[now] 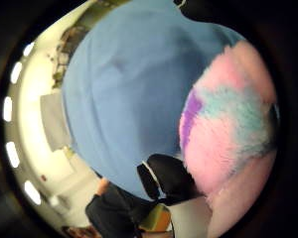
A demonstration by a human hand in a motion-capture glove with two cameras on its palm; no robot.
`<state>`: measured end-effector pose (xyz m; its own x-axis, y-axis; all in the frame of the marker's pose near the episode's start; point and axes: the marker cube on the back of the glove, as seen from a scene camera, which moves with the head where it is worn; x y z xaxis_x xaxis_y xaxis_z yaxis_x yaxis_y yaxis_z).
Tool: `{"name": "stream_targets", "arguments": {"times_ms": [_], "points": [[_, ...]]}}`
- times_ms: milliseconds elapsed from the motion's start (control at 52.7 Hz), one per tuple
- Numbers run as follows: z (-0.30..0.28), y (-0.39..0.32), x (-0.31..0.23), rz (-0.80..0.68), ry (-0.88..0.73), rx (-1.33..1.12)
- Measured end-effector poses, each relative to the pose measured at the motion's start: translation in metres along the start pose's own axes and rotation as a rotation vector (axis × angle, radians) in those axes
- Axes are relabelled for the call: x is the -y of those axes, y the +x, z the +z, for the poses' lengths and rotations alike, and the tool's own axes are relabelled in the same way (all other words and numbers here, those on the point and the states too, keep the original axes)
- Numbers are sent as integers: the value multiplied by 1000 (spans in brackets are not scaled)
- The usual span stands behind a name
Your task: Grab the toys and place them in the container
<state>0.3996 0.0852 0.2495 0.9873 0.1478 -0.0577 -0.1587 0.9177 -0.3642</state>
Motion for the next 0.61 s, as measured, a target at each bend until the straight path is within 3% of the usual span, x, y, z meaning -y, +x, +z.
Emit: {"name": "stream_targets", "arguments": {"times_ms": [607], "points": [[-20,-8,-11,-4,262,8]]}}
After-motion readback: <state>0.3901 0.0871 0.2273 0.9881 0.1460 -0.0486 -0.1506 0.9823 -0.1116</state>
